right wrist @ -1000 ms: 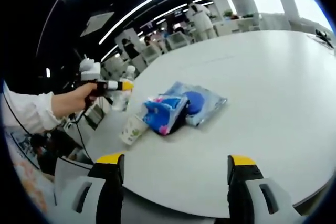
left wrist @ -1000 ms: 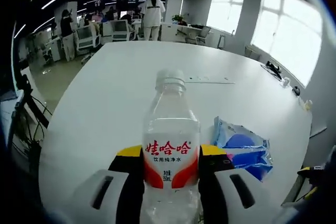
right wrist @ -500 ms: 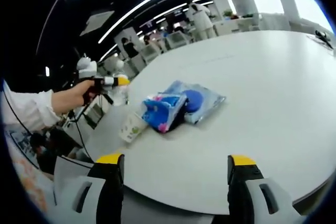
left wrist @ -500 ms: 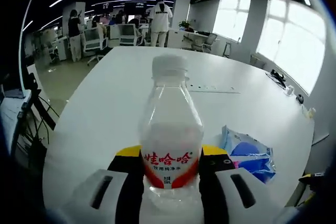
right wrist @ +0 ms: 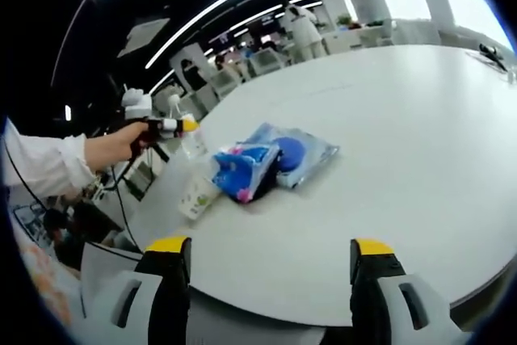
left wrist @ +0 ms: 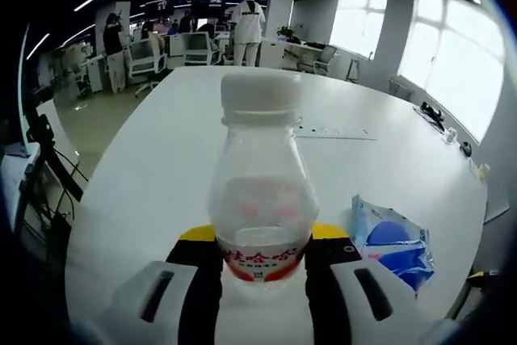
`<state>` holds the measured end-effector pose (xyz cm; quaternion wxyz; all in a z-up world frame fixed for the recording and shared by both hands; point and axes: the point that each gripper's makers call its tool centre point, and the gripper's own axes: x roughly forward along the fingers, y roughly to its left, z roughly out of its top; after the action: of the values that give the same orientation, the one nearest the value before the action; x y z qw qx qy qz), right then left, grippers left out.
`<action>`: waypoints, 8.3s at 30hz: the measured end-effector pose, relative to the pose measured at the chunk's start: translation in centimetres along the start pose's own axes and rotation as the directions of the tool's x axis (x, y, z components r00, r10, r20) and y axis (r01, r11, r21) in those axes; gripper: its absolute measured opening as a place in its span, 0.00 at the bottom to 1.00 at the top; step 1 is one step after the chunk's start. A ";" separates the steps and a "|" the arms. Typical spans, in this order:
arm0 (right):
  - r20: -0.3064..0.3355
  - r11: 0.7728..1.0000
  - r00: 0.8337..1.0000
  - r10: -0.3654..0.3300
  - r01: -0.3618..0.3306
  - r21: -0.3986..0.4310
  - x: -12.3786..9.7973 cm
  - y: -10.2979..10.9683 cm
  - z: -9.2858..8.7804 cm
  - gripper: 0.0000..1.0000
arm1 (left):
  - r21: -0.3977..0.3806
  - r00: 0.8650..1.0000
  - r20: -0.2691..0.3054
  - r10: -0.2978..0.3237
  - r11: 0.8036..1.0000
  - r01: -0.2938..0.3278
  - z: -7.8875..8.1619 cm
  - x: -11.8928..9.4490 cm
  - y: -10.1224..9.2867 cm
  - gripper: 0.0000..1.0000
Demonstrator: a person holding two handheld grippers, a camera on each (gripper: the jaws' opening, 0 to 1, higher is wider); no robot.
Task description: Arrange the tabletop items into an orderly group along one side of the table until the central work area is clear of visible clutter.
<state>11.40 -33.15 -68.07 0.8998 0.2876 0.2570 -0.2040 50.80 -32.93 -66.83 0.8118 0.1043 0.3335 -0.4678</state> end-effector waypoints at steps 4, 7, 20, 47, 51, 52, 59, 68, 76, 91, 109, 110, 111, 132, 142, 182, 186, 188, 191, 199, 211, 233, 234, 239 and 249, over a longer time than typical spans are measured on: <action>-0.001 1.000 1.000 -0.012 0.012 0.008 -0.3 -0.3 -0.2 0.82 | 0.006 1.000 0.000 0.002 1.000 -0.002 0.5 0.5 -0.1 0.38; -0.004 1.000 1.000 -0.018 0.018 0.013 -0.3 -0.4 -0.4 0.82 | 0.012 1.000 0.000 0.001 1.000 -0.001 0.7 0.8 -0.1 0.38; -0.010 0.999 1.000 -0.026 0.026 0.022 -0.2 -0.3 -0.6 0.82 | 0.014 0.999 -0.038 0.010 1.000 -0.010 -0.1 2.6 -0.1 0.38; -0.033 0.999 0.999 -0.021 0.022 0.025 0.4 -0.1 -1.4 0.81 | 0.046 0.998 -0.057 0.031 0.999 -0.028 -1.2 3.1 -0.2 0.39; -0.035 1.000 0.999 -0.014 0.015 0.021 0.5 0.2 -1.3 0.80 | 0.059 0.998 -0.062 0.031 0.998 -0.027 -1.5 2.9 -0.2 0.39; -0.036 1.000 0.999 -0.013 0.014 0.019 0.5 0.2 -1.3 0.80 | 0.061 0.998 -0.062 0.031 0.998 -0.027 -1.5 2.8 -0.2 0.39; -0.038 1.000 0.999 -0.005 0.006 0.013 0.5 0.3 -1.3 0.81 | 0.062 0.998 -0.063 0.026 0.998 -0.023 -1.9 2.6 -0.3 0.40; -0.032 1.000 0.999 0.002 -0.001 0.013 0.4 0.2 -1.3 0.81 | 0.084 0.999 -0.034 0.013 0.996 -0.010 -1.1 1.8 -0.8 0.53; -0.014 1.000 1.000 0.008 -0.008 0.009 0.2 0.1 -1.1 0.81 | 0.124 0.999 -0.026 0.020 0.992 -0.016 -1.3 0.3 -0.7 0.60; 0.003 0.999 0.999 0.035 -0.035 -0.024 -0.4 0.2 -0.9 0.80 | 0.122 0.999 0.030 -0.031 0.992 0.027 -3.7 -4.5 -1.8 0.77; 0.024 0.994 0.994 0.103 -0.104 0.028 -0.3 1.1 -0.6 0.80 | 0.222 0.973 0.221 -0.066 0.975 0.016 -6.0 -13.6 -3.5 0.88; 0.022 0.994 0.994 0.107 -0.107 0.026 -0.2 1.2 -0.6 0.80 | 0.235 0.973 0.220 -0.071 0.972 0.018 -6.5 -14.1 -3.8 0.88; 0.019 0.993 0.993 0.113 -0.113 0.022 -0.1 1.5 -0.6 0.80 | 0.235 0.972 0.221 -0.075 0.972 0.022 -6.8 -14.4 -4.0 0.87; 0.019 0.980 0.980 0.199 -0.199 0.023 1.7 4.7 0.9 0.80 | 0.267 0.975 0.209 -0.077 0.963 0.019 -11.3 -18.4 -3.9 1.00; 0.019 0.977 0.977 0.213 -0.213 -0.007 2.1 5.8 1.9 0.79 | 0.233 0.971 0.212 -0.109 0.971 0.059 -12.4 -18.3 -4.3 1.00; -0.336 0.700 0.835 0.436 -0.550 -0.455 10.7 16.7 8.0 0.68 | 0.218 0.982 0.169 -0.086 0.975 0.048 -14.7 -17.0 -3.8 0.88; -0.390 0.670 0.820 0.419 -0.569 -0.476 11.7 16.9 6.8 0.63 | 0.207 0.987 0.135 -0.090 0.977 0.061 -15.4 -16.7 -3.8 0.87; -0.422 0.661 0.809 0.410 -0.582 -0.474 12.6 17.0 6.1 0.63 | 0.208 0.988 0.129 -0.090 0.976 0.062 -15.5 -16.7 -3.8 0.87; -0.476 0.644 0.787 0.394 -0.605 -0.468 14.1 16.8 4.6 0.62 | 0.213 0.988 0.128 -0.091 0.975 0.063 -15.6 -16.7 -3.8 0.87; -0.552 0.641 0.760 0.343 -0.619 -0.454 16.1 16.2 2.5 0.62 | 0.206 0.988 0.125 -0.087 0.977 0.060 -15.6 -16.6 -3.7 0.87; -0.629 0.640 0.711 0.314 -0.648 -0.413 17.1 15.5 -1.1 0.50 | 0.217 0.992 0.098 -0.082 0.974 0.059 -16.2 -16.4 -3.6 0.86; -0.507 0.751 0.725 0.467 -0.627 -0.205 15.6 16.5 -1.0 0.00 | 0.240 0.994 0.085 -0.074 0.969 0.052 -16.4 -16.4 -3.6 0.83; -0.494 0.752 0.727 0.478 -0.629 -0.198 15.4 16.7 -0.4 0.00 | 0.240 0.994 0.085 -0.073 0.969 0.051 -16.4 -16.3 -3.6 0.83; -0.468 0.747 0.731 0.497 -0.634 -0.198 15.0 17.3 1.2 0.00 | 0.243 0.994 0.084 -0.074 0.969 0.051 -16.5 -16.3 -3.6 0.82; -0.471 0.700 0.759 0.450 -0.627 -0.342 15.6 16.9 4.9 0.00 | 0.250 0.994 0.080 -0.074 0.967 0.052 -16.6 -16.4 -3.6 0.82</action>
<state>34.02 -26.89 -66.69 0.8997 0.1502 0.3585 0.1985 34.87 -15.62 -68.40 0.7912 0.1731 0.2392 -0.5356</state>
